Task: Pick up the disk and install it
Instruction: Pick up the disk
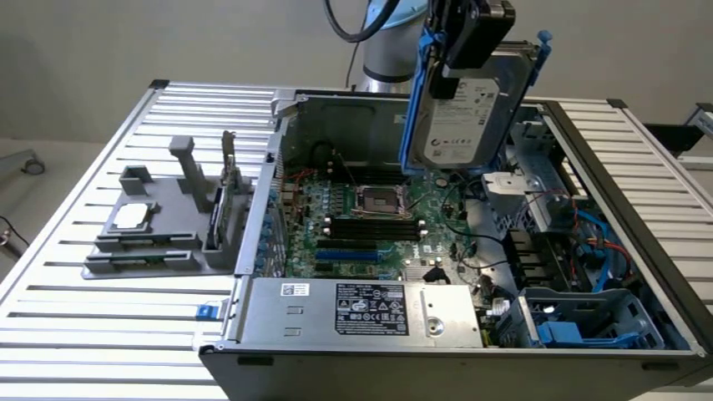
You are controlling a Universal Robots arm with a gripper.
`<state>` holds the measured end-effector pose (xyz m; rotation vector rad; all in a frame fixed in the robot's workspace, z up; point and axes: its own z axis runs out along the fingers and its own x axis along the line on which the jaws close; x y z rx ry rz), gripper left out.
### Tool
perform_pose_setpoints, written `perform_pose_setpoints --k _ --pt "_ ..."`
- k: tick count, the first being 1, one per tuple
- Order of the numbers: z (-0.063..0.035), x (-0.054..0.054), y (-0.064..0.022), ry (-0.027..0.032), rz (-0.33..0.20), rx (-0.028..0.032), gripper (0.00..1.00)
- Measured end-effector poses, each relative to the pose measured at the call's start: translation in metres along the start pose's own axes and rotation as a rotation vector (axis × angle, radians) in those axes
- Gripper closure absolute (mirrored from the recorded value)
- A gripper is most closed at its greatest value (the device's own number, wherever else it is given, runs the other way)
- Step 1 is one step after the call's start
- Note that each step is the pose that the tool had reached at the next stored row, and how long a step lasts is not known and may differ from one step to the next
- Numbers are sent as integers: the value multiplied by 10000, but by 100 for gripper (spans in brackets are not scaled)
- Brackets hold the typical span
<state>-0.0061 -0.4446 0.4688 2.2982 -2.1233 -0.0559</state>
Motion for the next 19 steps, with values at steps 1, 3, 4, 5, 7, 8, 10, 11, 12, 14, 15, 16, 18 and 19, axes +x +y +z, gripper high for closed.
perform_pose_setpoints --k 1,3,4,5,7,8,10,11,12,14,15,16,18,19 --pt "0 15 0 0 16 0 67" --pt "-1 45 1 -2 52 1 67" --pt "-1 60 1 -2 70 1 67" --pt "-1 76 1 -2 86 2 67" --pt "-2 108 0 -4 115 2 67" --pt "-2 124 -1 -4 128 2 67" --pt "-3 157 -3 -5 150 3 67" --pt "-3 173 -3 -5 163 3 67" --pt "-3 190 -3 -6 180 4 67" --pt "-4 222 -3 -8 210 4 67" --pt "-5 239 -4 -8 222 4 67" --pt "-5 255 -6 -10 231 5 67" --pt "-6 291 -14 -11 241 5 67" --pt "-6 309 -20 -13 243 5 67"
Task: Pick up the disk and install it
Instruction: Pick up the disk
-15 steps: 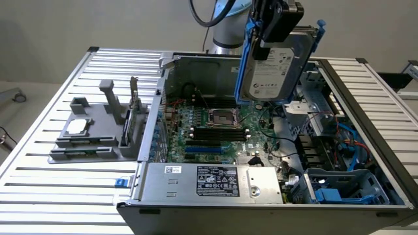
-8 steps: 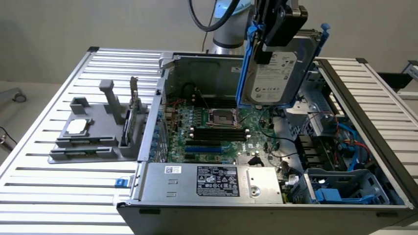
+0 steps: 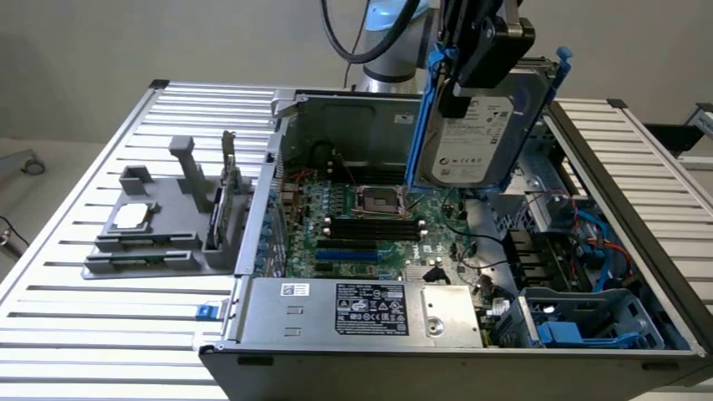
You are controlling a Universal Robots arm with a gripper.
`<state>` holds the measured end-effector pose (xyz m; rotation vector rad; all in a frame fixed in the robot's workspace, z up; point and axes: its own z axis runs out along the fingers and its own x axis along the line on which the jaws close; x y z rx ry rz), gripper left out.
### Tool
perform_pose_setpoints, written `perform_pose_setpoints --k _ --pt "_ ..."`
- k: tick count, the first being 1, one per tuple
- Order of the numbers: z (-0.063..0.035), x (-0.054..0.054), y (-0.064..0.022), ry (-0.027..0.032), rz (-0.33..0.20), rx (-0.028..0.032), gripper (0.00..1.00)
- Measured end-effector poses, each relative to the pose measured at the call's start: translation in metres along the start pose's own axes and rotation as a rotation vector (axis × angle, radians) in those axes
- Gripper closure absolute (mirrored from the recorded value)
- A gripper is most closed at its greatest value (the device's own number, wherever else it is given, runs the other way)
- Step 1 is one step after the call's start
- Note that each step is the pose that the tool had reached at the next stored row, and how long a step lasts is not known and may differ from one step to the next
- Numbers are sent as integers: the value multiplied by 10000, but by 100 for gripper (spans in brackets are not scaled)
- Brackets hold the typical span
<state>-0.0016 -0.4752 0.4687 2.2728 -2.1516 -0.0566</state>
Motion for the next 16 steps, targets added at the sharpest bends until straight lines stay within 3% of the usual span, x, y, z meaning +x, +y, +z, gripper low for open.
perform_pose_setpoints --k 16 --pt "-10 298 -138 0 13 -1 67"
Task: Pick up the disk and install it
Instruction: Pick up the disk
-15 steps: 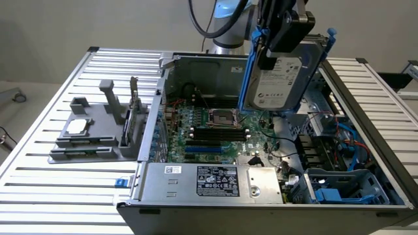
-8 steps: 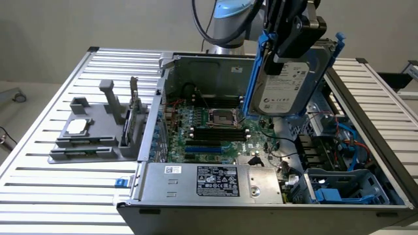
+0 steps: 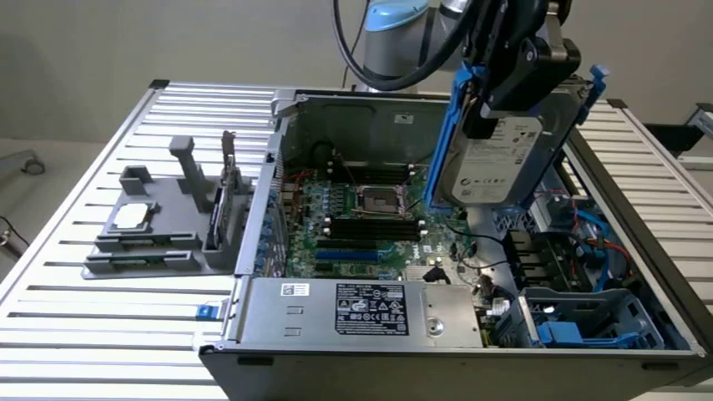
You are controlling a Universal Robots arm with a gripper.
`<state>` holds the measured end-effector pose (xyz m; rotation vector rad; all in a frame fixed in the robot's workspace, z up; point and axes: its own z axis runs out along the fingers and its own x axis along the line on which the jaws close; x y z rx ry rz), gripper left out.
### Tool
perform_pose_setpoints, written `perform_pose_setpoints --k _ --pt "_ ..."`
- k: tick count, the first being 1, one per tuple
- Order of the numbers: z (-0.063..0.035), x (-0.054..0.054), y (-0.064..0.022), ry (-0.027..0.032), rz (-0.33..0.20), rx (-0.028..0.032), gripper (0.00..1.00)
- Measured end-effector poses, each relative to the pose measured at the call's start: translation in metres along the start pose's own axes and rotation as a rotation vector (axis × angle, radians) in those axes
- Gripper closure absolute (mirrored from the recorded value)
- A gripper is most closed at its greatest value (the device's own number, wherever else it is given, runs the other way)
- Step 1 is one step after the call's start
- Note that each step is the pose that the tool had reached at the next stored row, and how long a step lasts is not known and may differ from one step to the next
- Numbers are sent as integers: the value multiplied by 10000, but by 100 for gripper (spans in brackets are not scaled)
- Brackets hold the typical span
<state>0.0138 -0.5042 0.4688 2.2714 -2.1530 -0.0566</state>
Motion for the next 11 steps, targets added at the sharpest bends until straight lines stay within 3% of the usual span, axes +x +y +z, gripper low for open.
perform_pose_setpoints --k 7,11 --pt "-4 137 -50 0 16 0 67" --pt "-8 231 -132 -4 18 1 67"
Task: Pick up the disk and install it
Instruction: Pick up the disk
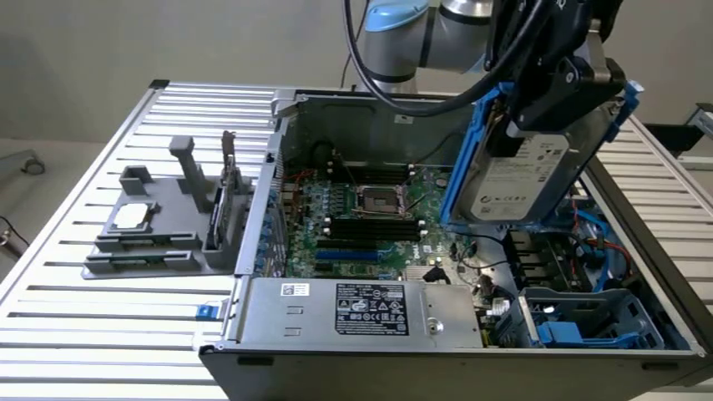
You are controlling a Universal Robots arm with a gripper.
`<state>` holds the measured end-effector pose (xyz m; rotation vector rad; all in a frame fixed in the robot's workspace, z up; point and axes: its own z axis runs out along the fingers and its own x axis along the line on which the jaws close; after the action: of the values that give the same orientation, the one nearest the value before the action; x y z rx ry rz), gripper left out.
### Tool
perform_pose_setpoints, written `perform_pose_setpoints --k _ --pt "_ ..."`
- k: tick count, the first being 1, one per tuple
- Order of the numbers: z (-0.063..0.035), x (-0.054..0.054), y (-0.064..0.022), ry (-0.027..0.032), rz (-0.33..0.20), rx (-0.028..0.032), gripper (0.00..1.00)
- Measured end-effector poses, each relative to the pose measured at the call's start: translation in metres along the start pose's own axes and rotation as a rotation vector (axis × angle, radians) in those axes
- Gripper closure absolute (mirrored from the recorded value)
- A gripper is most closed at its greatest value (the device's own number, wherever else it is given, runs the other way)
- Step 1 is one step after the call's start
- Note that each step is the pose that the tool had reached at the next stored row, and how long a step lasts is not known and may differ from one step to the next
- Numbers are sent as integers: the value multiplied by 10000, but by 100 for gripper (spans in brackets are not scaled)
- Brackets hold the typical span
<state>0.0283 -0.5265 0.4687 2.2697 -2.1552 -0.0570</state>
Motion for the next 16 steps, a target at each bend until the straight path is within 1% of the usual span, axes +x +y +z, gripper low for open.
perform_pose_setpoints --k 2,6,16 --pt "-2 41 -35 2 0 -1 67" --pt "-4 151 -72 1 -1 0 67" --pt "-11 446 -112 0 0 0 67"
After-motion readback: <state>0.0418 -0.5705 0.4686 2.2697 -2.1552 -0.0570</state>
